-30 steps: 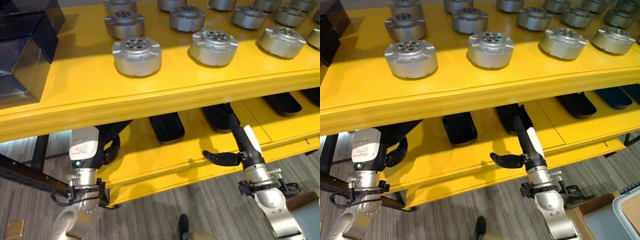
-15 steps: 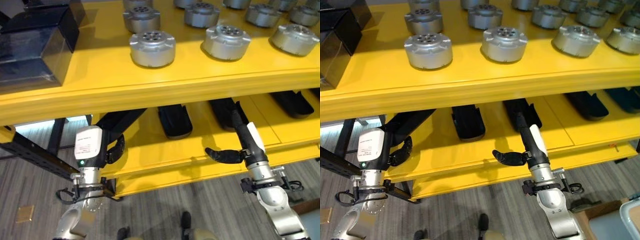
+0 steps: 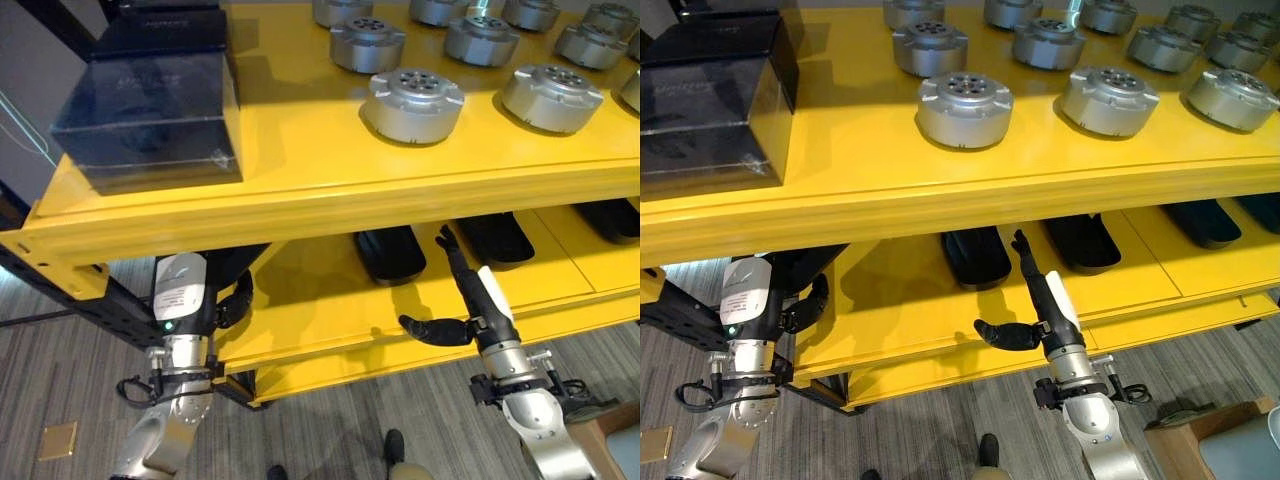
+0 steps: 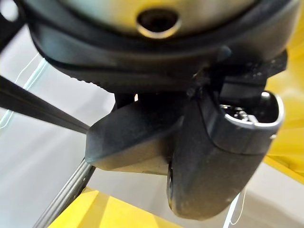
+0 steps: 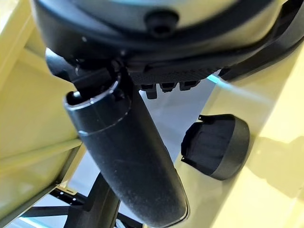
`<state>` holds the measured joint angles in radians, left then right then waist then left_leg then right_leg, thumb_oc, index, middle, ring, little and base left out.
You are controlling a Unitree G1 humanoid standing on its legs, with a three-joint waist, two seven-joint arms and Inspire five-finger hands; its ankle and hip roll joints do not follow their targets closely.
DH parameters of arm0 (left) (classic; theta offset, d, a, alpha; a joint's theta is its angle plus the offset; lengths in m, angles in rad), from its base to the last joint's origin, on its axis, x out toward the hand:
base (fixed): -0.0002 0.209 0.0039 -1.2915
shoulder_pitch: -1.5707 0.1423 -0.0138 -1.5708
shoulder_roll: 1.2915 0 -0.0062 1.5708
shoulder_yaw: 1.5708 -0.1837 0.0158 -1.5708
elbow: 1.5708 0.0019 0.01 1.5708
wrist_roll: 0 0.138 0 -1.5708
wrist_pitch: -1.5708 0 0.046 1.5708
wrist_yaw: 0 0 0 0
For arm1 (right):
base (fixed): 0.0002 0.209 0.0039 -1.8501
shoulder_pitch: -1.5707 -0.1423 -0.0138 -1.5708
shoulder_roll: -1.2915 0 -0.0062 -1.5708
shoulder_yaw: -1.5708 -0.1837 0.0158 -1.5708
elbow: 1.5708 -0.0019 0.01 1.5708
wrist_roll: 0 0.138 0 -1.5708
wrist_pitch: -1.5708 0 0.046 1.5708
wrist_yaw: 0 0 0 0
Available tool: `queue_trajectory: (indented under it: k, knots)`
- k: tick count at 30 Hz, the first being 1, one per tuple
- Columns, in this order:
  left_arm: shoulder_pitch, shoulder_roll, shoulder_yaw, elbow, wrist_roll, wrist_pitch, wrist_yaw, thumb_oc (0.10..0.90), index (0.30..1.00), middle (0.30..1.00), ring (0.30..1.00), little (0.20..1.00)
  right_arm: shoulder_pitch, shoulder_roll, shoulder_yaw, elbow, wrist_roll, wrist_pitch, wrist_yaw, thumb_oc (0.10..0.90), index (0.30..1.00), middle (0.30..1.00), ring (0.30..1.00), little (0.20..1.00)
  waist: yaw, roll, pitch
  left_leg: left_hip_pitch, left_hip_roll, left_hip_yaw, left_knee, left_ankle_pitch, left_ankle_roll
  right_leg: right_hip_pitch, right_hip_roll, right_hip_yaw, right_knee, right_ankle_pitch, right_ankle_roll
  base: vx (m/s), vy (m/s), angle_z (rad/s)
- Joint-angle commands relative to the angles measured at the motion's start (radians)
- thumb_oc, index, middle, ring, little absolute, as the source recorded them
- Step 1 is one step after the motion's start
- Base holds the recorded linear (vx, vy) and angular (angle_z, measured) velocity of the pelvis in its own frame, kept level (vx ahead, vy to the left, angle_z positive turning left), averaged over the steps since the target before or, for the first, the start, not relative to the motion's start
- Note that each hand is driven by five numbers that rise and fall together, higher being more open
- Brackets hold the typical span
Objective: Move parts from the plastic box to the shelf.
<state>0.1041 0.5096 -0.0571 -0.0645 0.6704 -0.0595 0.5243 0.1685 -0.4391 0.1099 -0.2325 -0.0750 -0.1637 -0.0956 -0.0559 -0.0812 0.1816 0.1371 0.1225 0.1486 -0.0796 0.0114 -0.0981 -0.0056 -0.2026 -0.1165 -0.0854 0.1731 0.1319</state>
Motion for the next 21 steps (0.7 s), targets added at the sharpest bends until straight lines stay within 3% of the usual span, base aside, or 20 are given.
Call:
queue_trajectory:
  k: [1, 13, 21]
  knots:
    - [-0.076, 0.002, 0.057, -0.032, -0.064, -0.01, 0.054, 0.4, 0.3, 0.3, 0.3, 0.3, -0.06, -0.048, -0.037, -0.099, 0.015, -0.067, -0.016, 0.9, 1.0, 1.0, 1.0, 1.0, -0.015, -0.011, -0.106, 0.042, 0.034, 0.012, 0.007, -0.041, 0.017, 0.022, -0.019, -0.003, 0.059, -0.078, 0.047, 0.01, -0.013, -0.15]
    - [-0.126, -0.071, 0.039, 0.076, -0.233, 0.03, 0.032, 0.4, 0.3, 0.3, 0.3, 0.3, -0.08, -0.061, -0.015, -0.108, 0.023, -0.051, -0.006, 0.9, 1.0, 1.0, 1.0, 1.0, -0.024, -0.015, -0.109, 0.061, 0.057, 0.031, -0.002, -0.032, 0.004, 0.034, -0.001, -0.009, 0.051, -0.08, 0.045, 0.01, -0.021, -0.09]
    - [-0.19, -0.159, 0.045, 0.182, -0.523, 0.035, 0.032, 0.4, 0.3, 0.3, 0.3, 0.3, -0.136, -0.083, 0.037, -0.113, 0.038, -0.033, -0.001, 0.9, 1.0, 1.0, 1.0, 1.0, -0.028, -0.007, -0.112, 0.066, 0.067, 0.034, 0.002, -0.023, -0.004, 0.046, 0.006, -0.017, 0.055, -0.087, 0.041, 0.0, -0.004, 0.0]
